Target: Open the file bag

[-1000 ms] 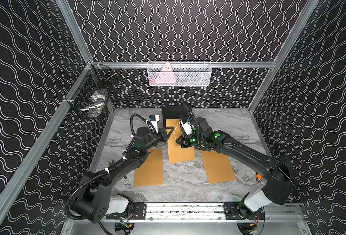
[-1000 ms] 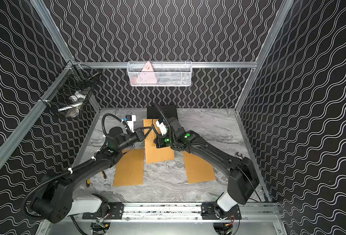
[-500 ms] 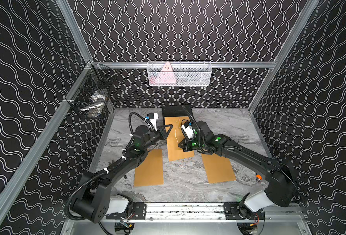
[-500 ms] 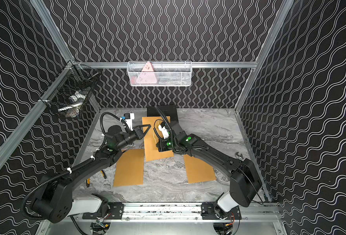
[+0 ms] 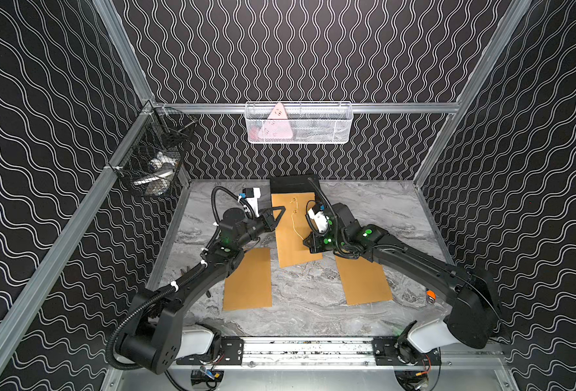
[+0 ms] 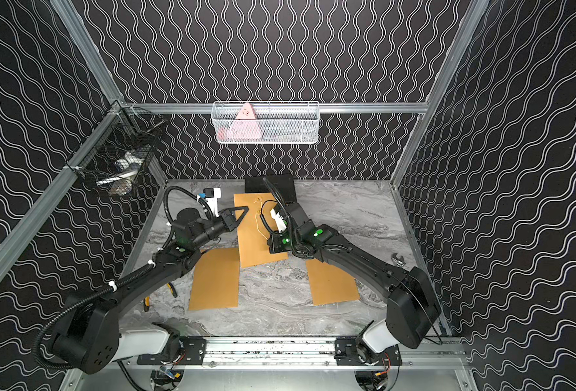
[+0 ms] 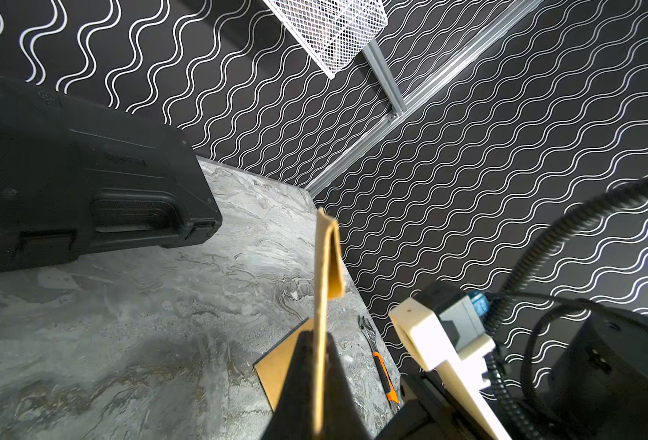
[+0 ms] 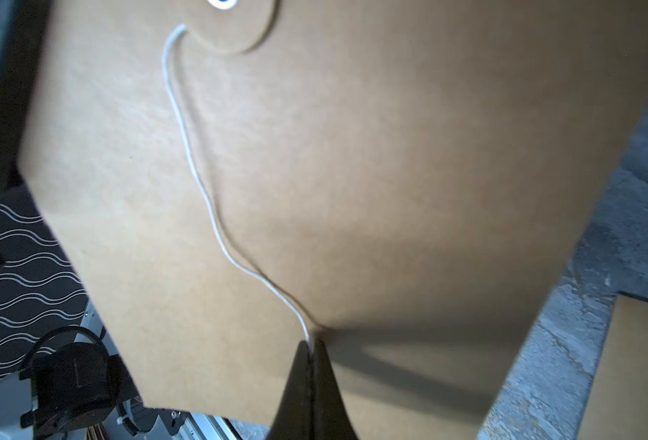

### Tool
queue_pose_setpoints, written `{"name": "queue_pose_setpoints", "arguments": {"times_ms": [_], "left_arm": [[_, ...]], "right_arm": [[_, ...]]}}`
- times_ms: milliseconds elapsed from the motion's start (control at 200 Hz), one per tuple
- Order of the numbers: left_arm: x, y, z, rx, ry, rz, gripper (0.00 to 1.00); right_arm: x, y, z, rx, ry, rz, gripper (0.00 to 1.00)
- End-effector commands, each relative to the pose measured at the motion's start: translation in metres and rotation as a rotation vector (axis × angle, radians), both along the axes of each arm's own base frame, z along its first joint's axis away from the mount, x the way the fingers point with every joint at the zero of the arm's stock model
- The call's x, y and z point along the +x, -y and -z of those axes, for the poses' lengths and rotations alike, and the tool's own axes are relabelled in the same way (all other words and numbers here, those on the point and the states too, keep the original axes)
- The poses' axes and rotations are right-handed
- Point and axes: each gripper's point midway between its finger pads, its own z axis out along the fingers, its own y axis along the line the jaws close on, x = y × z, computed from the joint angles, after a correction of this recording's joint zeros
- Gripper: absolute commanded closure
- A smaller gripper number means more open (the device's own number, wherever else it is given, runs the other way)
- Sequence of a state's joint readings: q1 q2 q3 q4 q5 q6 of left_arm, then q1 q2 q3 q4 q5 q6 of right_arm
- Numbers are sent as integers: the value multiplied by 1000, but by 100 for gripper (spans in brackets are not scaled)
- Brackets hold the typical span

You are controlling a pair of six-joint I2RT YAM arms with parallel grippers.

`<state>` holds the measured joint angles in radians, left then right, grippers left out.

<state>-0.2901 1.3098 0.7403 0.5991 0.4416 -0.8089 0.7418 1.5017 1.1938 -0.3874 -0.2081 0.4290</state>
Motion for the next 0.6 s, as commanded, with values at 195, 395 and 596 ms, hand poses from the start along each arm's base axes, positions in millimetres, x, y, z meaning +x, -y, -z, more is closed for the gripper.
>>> {"name": "queue_pose_setpoints", "arguments": {"times_ms": [195,395,596], "left_arm": [[-1,-2,-11,-1,39,2,100],[-2,-2,-9,-2,37,5,100],[-5,-2,-8,-3,35,9,100]], "right_arm": [[8,26,4,-39,-1,58,100],[21,45,-1,-50,9,103,100],[38,65,-11,-44,24,149,100]]}}
